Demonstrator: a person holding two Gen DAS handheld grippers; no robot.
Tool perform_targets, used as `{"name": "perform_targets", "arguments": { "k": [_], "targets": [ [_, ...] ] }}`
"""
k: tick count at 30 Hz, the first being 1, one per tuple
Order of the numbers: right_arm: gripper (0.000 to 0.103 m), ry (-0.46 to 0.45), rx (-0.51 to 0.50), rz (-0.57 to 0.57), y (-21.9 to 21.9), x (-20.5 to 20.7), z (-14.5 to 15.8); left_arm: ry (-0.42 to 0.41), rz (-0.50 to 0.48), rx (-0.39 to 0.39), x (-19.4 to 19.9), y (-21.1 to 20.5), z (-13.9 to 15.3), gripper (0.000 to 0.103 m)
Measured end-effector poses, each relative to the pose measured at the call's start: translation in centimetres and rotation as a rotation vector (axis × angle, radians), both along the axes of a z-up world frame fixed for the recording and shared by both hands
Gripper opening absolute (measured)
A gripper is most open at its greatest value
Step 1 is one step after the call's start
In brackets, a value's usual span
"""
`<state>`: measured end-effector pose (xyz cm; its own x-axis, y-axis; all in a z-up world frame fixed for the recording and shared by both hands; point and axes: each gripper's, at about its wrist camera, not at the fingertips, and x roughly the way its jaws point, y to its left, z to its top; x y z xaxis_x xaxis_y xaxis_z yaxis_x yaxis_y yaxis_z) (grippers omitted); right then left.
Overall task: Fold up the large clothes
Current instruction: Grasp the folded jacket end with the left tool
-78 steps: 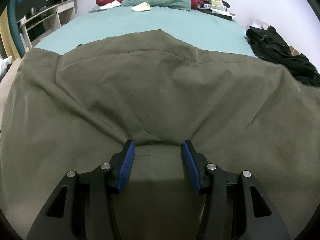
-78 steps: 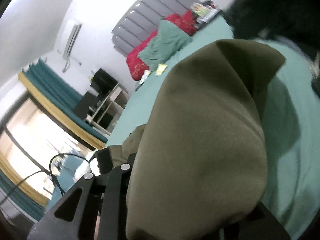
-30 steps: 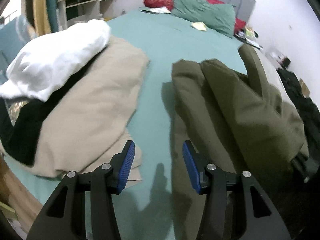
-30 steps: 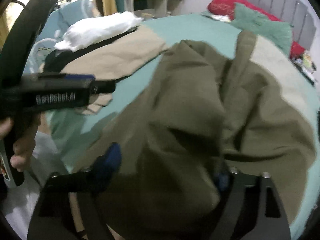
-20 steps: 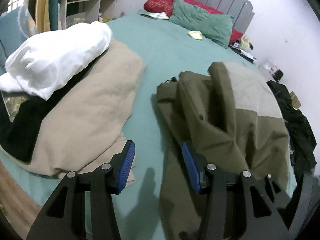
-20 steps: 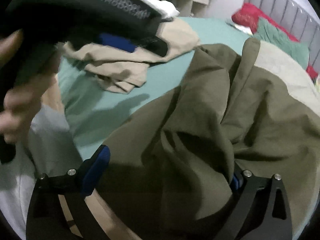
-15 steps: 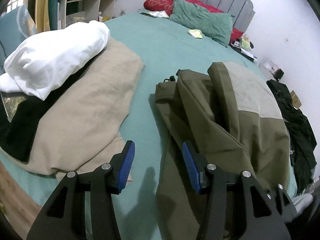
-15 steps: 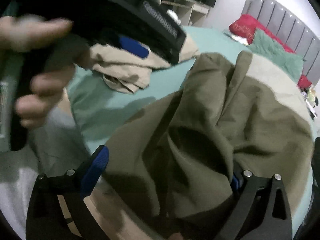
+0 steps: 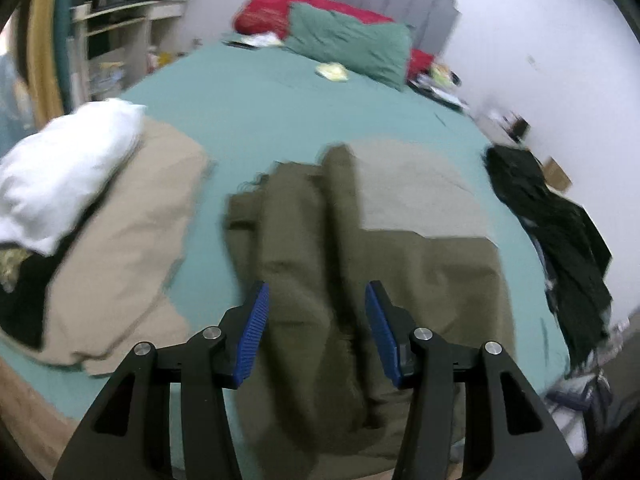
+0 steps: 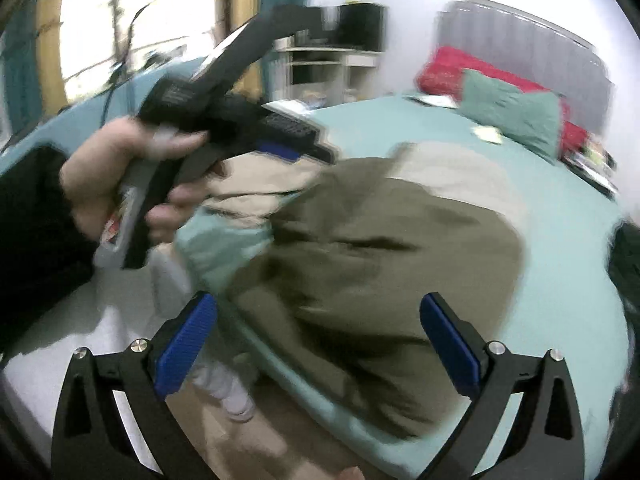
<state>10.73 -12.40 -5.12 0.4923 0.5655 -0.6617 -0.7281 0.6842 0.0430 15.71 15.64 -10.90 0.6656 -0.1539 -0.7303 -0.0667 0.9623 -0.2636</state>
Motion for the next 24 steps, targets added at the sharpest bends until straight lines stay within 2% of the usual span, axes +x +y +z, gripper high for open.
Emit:
{"name": "perform_targets", "arguments": {
  "k": [3, 8, 9, 10, 11, 12, 14, 17, 19, 21, 24],
  "targets": [
    [0.101, 0.03, 0.003, -0.142, -3.7, 2.9, -0.6, 0.05, -0.058, 0.007, 1.4, -2.7, -1.7, 0.059],
    [0.101, 0.135, 0.043, -0.313, -8.2, 7.4, -2.9, 0.108, -0.126, 0.084, 2.9, -4.8, -4.8, 0.059],
    [0.101, 0.165, 0.062, -0.341, -8.8, 8.2, -3.6, 0.113, -0.149, 0.083, 3.0, -4.9, -5.4, 0.056],
    [0.101, 0.182, 0.071, -0.353, -9.0, 8.7, -4.0, 0.118, -0.174, 0.069, 3.2, -5.0, -6.0, 0.042],
    [0.101, 0.199, 0.073, -0.366, -9.1, 9.1, -4.5, 0.124, -0.184, 0.069, 3.3, -5.0, -6.3, 0.009],
    [0.101, 0.21, 0.071, -0.375, -9.2, 9.6, -4.7, 0.117, -0.192, 0.079, 3.2, -5.1, -6.1, 0.007],
    [0.101, 0.221, 0.075, -0.379, -8.9, 10.6, -5.2, 0.063, -0.193, 0.074, 2.4, -4.6, -4.8, 0.005],
    [0.101, 0.216, 0.082, -0.369, -8.4, 12.0, -5.0, -0.005, -0.14, 0.038, 0.7, -2.7, -2.3, 0.003],
    [0.101, 0.206, 0.088, -0.361, -7.7, 13.0, -4.7, -0.032, -0.108, 0.053, -0.4, -1.5, -1.0, 0.003],
    [0.101, 0.218, 0.092, -0.344, -6.9, 14.4, -4.9, -0.023, -0.092, 0.068, -1.3, -0.6, -0.8, 0.003],
    [0.101, 0.29, 0.082, -0.315, -5.1, 16.2, -6.7, 0.021, -0.054, 0.099, -2.5, 1.2, -2.1, 0.003]
  ]
}}
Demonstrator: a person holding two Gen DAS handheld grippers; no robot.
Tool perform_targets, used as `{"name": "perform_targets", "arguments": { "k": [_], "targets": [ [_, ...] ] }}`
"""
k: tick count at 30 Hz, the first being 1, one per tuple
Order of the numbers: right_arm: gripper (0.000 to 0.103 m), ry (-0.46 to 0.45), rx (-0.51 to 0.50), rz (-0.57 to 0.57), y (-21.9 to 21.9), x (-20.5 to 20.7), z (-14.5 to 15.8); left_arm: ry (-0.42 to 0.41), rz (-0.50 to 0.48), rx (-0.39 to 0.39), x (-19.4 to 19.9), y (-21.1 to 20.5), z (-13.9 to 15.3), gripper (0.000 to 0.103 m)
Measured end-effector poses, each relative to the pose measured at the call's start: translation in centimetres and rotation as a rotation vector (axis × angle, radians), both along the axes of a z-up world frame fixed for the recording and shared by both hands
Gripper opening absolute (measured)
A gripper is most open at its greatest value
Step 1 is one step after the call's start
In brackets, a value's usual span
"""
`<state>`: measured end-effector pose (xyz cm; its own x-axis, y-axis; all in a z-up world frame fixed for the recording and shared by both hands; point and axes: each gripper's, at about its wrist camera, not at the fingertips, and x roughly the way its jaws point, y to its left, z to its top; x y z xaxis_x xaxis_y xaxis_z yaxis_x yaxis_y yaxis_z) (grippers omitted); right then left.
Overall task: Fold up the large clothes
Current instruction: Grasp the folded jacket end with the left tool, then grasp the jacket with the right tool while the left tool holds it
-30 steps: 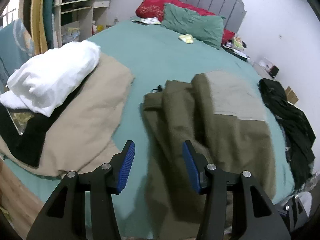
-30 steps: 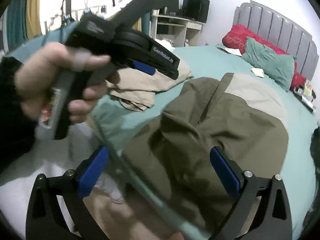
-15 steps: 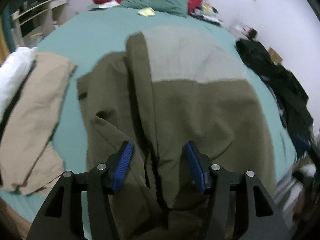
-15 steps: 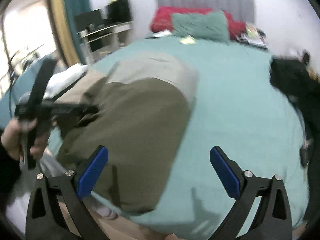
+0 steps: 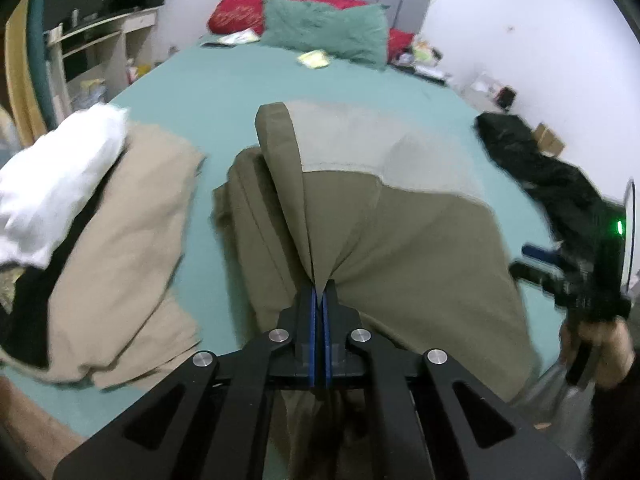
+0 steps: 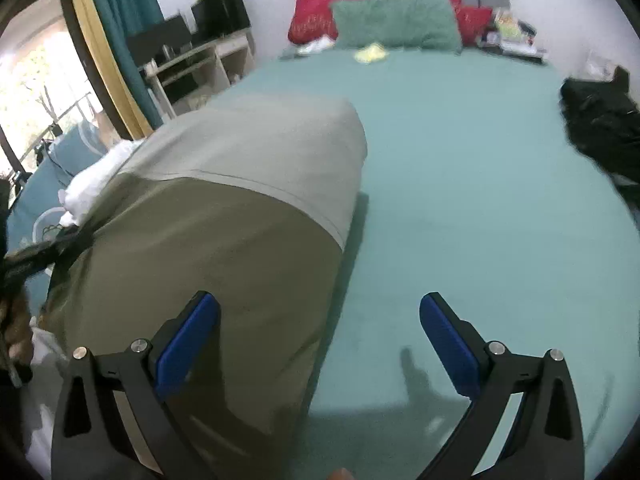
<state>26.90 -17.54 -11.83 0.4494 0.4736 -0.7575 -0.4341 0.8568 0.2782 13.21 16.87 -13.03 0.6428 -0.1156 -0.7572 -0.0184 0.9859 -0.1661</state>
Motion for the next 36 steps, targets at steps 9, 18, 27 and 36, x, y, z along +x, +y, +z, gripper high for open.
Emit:
{"name": "perform_targets", "arguments": {
  "k": [9, 18, 27, 36],
  "targets": [
    [0.102, 0.089, -0.047, 0.089, 6.2, 2.7, -6.4, 0.167, 0.061, 0.061, 0.7, 3.0, -4.8, 0.004],
    [0.102, 0.145, 0.044, 0.018, 2.8, 1.1, -4.9, 0.146, 0.114, -0.036, -0.1, 3.8, -4.4, 0.035],
    [0.082, 0.373, 0.346, -0.039, -2.1, -4.4, -7.5, 0.176, 0.108, -0.059, -3.3, 1.2, -5.3, 0.06],
    [0.032, 0.418, 0.474, -0.015, -2.0, -5.6, -7.8, 0.195, 0.075, -0.027, -3.6, -0.9, -6.0, 0.06]
  ]
}}
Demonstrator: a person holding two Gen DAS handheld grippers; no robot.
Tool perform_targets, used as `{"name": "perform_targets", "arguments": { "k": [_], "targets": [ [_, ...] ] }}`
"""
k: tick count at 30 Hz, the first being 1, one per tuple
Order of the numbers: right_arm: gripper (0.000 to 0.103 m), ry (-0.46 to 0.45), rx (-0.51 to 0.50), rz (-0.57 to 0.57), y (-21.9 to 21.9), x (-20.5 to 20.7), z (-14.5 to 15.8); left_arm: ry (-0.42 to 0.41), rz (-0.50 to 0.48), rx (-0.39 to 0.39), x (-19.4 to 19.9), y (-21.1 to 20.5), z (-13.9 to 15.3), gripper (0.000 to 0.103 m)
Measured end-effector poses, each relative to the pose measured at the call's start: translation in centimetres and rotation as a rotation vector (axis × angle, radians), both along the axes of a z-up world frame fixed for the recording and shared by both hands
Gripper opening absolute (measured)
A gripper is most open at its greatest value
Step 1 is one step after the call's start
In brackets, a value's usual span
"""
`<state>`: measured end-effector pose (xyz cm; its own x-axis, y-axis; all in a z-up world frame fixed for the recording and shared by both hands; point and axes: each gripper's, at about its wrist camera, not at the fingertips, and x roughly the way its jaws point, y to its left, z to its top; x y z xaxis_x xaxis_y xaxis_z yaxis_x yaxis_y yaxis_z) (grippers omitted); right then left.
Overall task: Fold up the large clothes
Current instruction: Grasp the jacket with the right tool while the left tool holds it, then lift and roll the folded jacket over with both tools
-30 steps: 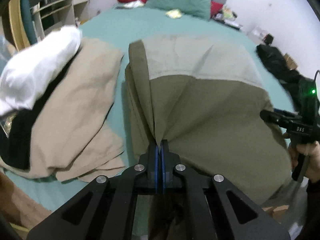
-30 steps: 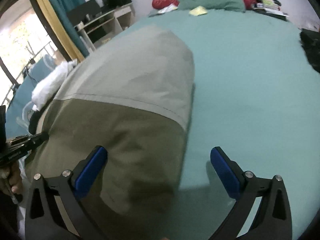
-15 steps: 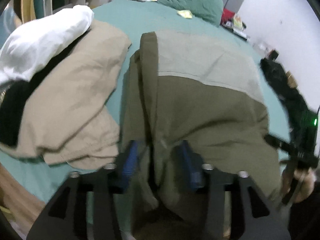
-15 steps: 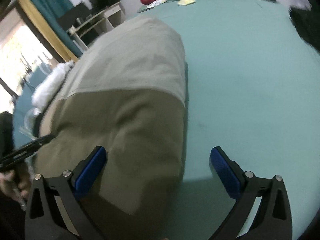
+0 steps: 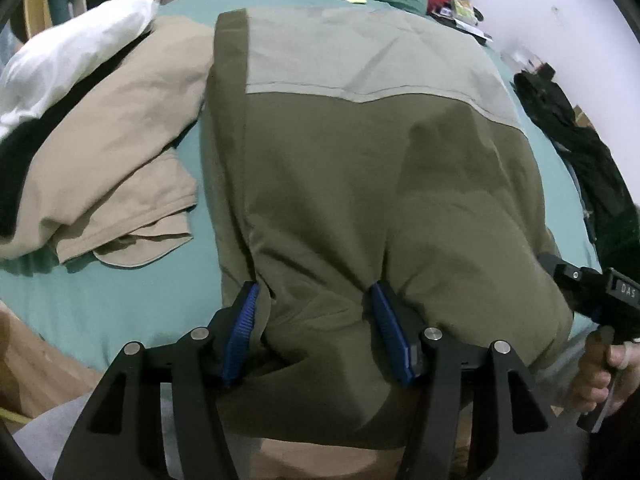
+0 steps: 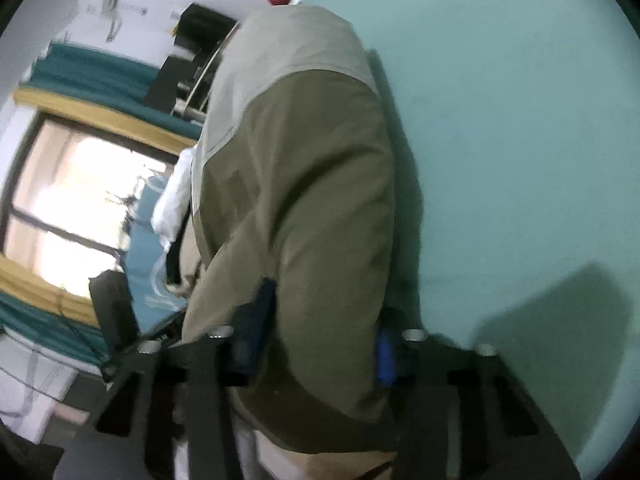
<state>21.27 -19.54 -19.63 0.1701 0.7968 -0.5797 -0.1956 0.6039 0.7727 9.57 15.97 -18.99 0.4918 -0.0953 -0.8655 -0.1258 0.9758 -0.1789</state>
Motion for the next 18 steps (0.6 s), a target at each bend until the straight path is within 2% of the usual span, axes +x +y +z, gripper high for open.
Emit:
{"name": "perform_targets", "arguments": {
  "k": [3, 6, 8, 12, 15, 18],
  "targets": [
    [0.028, -0.069, -0.101, 0.012, 0.2, -1.3, 2.4, -0.012, -0.032, -0.017, -0.5, -1.5, 0.5, 0.06],
    [0.027, -0.132, -0.17, 0.008, -1.8, -2.1, 4.4, -0.02, -0.104, -0.072, -0.8, -3.5, 0.7, 0.06],
    [0.027, -0.153, -0.215, 0.001, -3.5, -2.7, 5.0, -0.019, -0.182, -0.106, -1.2, -5.6, 0.7, 0.06],
    [0.027, -0.153, -0.294, -0.019, -6.6, -4.1, 4.8, -0.003, -0.274, -0.135, -1.5, -8.8, 0.5, 0.06],
    [0.028, -0.134, -0.307, -0.027, -7.6, -4.8, 3.7, -0.005, -0.284, -0.135, -1.9, -9.4, 0.7, 0.06],
    [0.034, -0.14, -0.323, -0.025, -7.0, -4.4, 4.0, -0.043, -0.217, -0.167, -1.9, -7.2, 2.0, 0.064]
  ]
}}
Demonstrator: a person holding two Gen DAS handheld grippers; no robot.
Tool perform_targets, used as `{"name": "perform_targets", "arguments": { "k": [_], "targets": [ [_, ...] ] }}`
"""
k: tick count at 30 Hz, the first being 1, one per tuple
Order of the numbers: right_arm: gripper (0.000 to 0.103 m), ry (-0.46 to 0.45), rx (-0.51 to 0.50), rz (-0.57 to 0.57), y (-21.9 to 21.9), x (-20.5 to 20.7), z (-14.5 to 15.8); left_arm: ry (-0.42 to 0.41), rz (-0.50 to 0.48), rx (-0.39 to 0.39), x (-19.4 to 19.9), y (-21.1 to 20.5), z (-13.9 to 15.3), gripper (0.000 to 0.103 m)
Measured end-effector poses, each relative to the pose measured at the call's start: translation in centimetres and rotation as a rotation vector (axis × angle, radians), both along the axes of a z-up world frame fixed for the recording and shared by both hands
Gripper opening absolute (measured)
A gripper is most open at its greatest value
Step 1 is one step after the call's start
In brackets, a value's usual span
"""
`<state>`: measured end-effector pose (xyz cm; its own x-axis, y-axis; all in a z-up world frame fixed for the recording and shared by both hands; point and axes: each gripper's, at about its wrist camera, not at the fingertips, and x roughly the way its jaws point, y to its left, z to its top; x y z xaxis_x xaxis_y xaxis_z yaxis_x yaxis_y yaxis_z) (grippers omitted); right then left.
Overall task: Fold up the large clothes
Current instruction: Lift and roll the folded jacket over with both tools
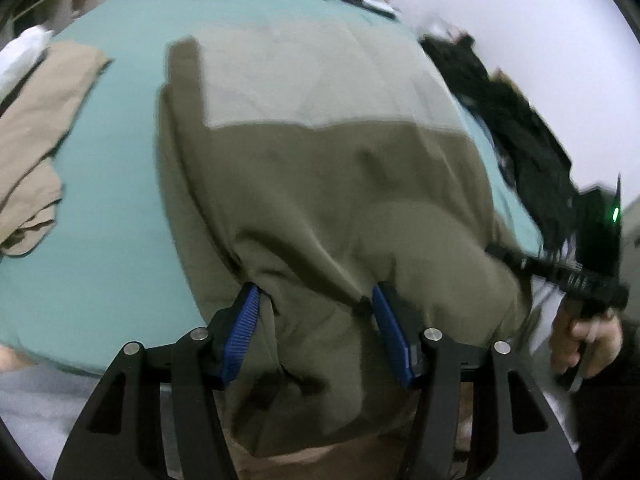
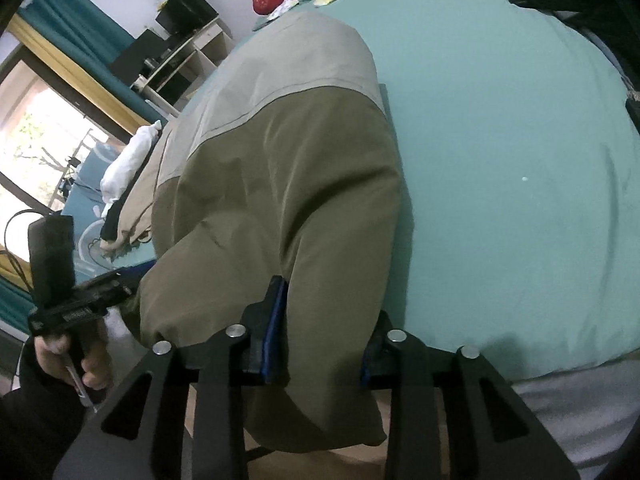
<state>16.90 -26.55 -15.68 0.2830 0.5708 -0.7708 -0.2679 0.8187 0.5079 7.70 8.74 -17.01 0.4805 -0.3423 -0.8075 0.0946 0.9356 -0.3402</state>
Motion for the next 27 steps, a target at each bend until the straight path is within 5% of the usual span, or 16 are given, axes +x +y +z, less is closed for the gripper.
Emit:
{"name": "perform_targets", "arguments": {
  "k": [6, 12, 24, 27],
  "targets": [
    [0.063, -0.038, -0.065, 0.033, -0.1, 0.9, 1.2, -0.092, 0.21, -0.028, 1.2, 5.2, 1.9, 0.072],
    [0.087, -0.177, -0.074, 0.036, -0.5, 2.7, 4.3, -0.005, 0.353, -0.104, 4.9, 8.9, -1.2, 0.077],
    [0.089, -0.085, -0.027, 0.058, 2.4, 11.3, -0.4, 0.087, 0.364, -0.294, 8.0, 7.8, -6.2, 0.091],
    [0.092, -0.069, -0.02, 0.09, 3.4, 12.5, -1.6, 0.08, 0.35, -0.405, 8.2, 8.0, -6.5, 0.092]
  ]
}}
